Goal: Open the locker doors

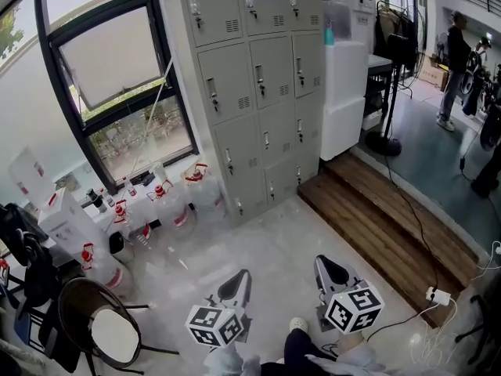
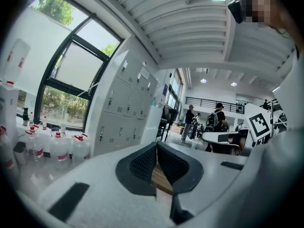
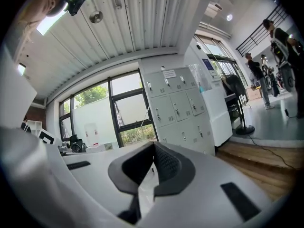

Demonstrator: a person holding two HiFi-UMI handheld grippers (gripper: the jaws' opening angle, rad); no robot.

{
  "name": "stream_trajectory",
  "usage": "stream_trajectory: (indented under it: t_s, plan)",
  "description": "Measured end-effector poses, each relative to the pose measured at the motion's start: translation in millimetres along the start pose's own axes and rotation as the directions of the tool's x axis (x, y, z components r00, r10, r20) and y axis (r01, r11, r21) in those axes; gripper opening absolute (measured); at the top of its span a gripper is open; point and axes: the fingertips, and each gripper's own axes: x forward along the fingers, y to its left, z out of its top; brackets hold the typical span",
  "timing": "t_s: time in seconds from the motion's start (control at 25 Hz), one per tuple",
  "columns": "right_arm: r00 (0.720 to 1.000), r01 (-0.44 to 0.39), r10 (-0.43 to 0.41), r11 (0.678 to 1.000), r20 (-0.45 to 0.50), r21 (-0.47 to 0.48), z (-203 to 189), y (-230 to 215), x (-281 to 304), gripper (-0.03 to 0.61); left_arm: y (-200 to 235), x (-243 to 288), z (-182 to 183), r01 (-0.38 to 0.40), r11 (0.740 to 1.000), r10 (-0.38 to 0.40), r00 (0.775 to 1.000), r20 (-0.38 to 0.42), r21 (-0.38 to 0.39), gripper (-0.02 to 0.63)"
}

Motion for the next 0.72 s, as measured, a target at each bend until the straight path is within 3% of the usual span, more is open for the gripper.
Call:
stream_trajectory:
  t_s: [0.44, 0.72]
  plan:
    - [1.000, -0.029, 0.029, 0.999, 0.003, -0.013, 38, -64, 89, 0.002, 29, 105, 40, -0.012, 1.000, 0.011, 0.999, 0.040, 0.016, 0.014]
    - [1.000, -0.015, 0.015, 1.000, 0.005, 0.009, 46, -109, 122, 0.002, 42, 156, 44, -0.018, 1.000, 0.018, 0.999, 0.047, -0.008, 0.014]
